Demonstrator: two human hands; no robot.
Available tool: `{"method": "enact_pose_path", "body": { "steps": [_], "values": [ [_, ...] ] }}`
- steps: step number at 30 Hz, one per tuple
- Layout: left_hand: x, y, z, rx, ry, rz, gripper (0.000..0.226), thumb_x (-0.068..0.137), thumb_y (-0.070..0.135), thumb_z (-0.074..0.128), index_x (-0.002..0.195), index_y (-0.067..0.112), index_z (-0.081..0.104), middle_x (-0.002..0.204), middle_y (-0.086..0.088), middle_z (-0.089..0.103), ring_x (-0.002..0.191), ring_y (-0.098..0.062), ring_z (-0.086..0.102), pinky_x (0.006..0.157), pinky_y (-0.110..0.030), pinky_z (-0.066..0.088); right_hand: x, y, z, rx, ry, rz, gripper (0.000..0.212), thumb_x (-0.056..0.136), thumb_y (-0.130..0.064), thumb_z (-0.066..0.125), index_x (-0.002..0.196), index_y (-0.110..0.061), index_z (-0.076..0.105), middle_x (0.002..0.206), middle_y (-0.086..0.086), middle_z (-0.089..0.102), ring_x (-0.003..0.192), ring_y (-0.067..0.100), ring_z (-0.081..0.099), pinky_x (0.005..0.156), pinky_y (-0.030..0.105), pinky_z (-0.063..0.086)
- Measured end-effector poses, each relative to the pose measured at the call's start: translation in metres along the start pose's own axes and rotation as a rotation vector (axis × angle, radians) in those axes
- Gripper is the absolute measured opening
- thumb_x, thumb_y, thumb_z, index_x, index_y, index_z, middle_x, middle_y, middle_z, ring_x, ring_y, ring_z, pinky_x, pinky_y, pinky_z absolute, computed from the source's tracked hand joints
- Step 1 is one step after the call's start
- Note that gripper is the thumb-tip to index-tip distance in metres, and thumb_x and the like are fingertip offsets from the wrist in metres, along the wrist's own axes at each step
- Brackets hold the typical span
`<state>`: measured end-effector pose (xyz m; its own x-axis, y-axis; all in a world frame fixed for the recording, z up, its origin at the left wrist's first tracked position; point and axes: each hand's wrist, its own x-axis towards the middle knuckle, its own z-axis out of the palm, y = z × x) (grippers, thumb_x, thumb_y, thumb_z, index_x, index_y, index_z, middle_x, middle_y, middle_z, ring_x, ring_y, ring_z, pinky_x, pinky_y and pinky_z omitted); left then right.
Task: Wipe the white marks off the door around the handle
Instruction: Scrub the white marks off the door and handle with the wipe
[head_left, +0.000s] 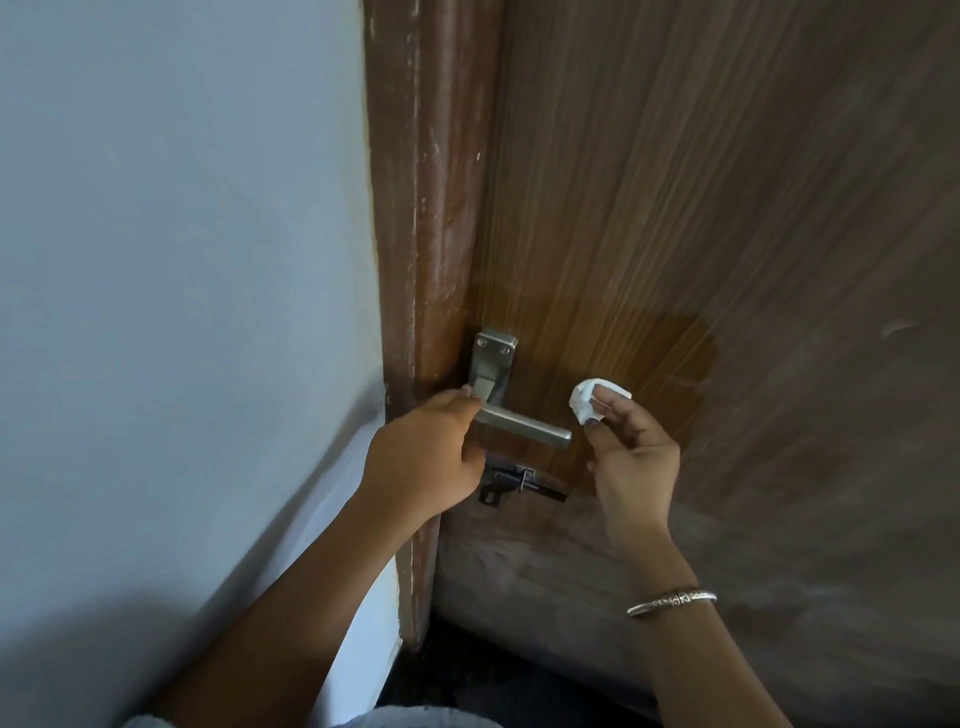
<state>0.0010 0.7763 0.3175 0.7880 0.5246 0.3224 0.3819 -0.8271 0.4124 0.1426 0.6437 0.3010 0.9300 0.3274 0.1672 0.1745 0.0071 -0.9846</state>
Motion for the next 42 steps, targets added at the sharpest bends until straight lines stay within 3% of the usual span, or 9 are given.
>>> {"method": "enact_pose_path", "body": {
  "steps": [6, 10, 13, 16, 21, 27, 31, 36, 42],
  "values": [
    [0.002, 0.008, -0.008, -0.062, 0.046, -0.053, 0.034, 0.085, 0.026, 0.058, 0.119, 0.022, 0.062, 0.121, 0.005, 0.064, 0.086, -0.015, 0.067, 0.067, -0.012, 0.042, 0.012, -0.053, 0.035, -0.076, -0.224, -0.243, 0.039, 0.083, 0.000, 0.062, 0.113, -0.024, 0.067, 0.096, -0.022, 0.069, 0.081, -0.007, 0.063, 0.075, 0.014, 0.050],
    [0.001, 0.012, -0.017, -0.097, 0.099, -0.074, 0.026, 0.082, 0.020, 0.061, 0.107, 0.021, 0.067, 0.103, 0.004, 0.070, 0.073, -0.012, 0.065, 0.055, -0.006, 0.028, 0.013, -0.081, 0.081, -0.285, -0.475, -0.295, 0.052, 0.082, -0.003, 0.055, 0.129, -0.025, 0.056, 0.114, -0.007, 0.066, 0.092, 0.002, 0.059, 0.083, 0.021, 0.048],
    [-0.001, 0.012, -0.024, -0.119, 0.127, -0.087, 0.027, 0.081, 0.018, 0.063, 0.108, 0.020, 0.067, 0.103, 0.005, 0.071, 0.074, -0.012, 0.066, 0.058, -0.009, 0.037, 0.015, -0.086, 0.091, -0.245, -0.427, -0.283, 0.051, 0.082, 0.000, 0.054, 0.127, -0.023, 0.058, 0.116, -0.004, 0.066, 0.102, 0.007, 0.060, 0.090, 0.026, 0.050],
    [-0.002, 0.007, -0.029, -0.148, 0.150, -0.101, 0.029, 0.082, 0.018, 0.064, 0.110, 0.020, 0.067, 0.105, 0.003, 0.071, 0.078, -0.013, 0.067, 0.063, -0.012, 0.042, 0.014, -0.080, 0.079, -0.128, -0.362, -0.244, 0.050, 0.082, 0.001, 0.057, 0.120, -0.029, 0.061, 0.107, -0.011, 0.068, 0.081, 0.006, 0.064, 0.073, 0.027, 0.054],
    [-0.006, 0.002, -0.032, -0.207, 0.157, -0.101, 0.028, 0.081, 0.015, 0.064, 0.108, 0.020, 0.068, 0.102, 0.003, 0.071, 0.071, -0.005, 0.061, 0.062, -0.008, 0.039, 0.016, -0.078, 0.031, 0.224, 0.054, -0.135, 0.042, 0.080, 0.009, 0.062, 0.087, -0.031, 0.070, 0.083, -0.015, 0.071, 0.079, 0.008, 0.063, 0.069, 0.035, 0.049],
    [-0.002, 0.014, -0.029, -0.259, 0.176, -0.020, 0.026, 0.079, 0.012, 0.067, 0.105, 0.018, 0.069, 0.094, 0.004, 0.072, 0.069, -0.002, 0.058, 0.059, -0.008, 0.042, 0.018, -0.075, -0.030, 0.227, 0.314, -0.142, 0.038, 0.079, 0.007, 0.062, 0.084, -0.030, 0.072, 0.074, -0.020, 0.070, 0.075, 0.004, 0.064, 0.065, 0.031, 0.052],
    [0.001, 0.027, -0.019, -0.279, 0.151, 0.031, 0.027, 0.080, 0.014, 0.067, 0.107, 0.018, 0.069, 0.096, 0.003, 0.072, 0.068, -0.002, 0.057, 0.063, -0.009, 0.044, 0.005, -0.043, -0.037, 0.207, 0.294, -0.022, 0.038, 0.080, 0.005, 0.064, 0.075, -0.032, 0.075, 0.074, -0.012, 0.073, 0.075, 0.013, 0.063, 0.073, 0.038, 0.050],
    [0.003, 0.040, -0.012, -0.311, 0.109, 0.049, 0.027, 0.082, 0.018, 0.066, 0.109, 0.020, 0.068, 0.099, 0.006, 0.072, 0.071, 0.001, 0.057, 0.063, -0.010, 0.045, -0.011, -0.016, -0.043, 0.133, 0.175, 0.087, 0.028, 0.079, 0.008, 0.065, 0.086, -0.018, 0.073, 0.081, -0.004, 0.074, 0.086, 0.015, 0.068, 0.074, 0.018, 0.051],
    [0.009, 0.055, -0.019, -0.748, -0.094, 0.036, 0.040, 0.082, 0.021, 0.068, 0.109, 0.045, 0.052, 0.113, 0.015, 0.063, 0.093, 0.007, 0.061, 0.073, -0.008, 0.049, -0.022, -0.059, -0.047, 0.254, -0.006, -0.049, 0.023, 0.081, 0.000, 0.063, 0.076, -0.020, 0.073, 0.067, -0.003, 0.068, 0.054, 0.005, 0.055, 0.043, 0.018, 0.041]
  ]
}}
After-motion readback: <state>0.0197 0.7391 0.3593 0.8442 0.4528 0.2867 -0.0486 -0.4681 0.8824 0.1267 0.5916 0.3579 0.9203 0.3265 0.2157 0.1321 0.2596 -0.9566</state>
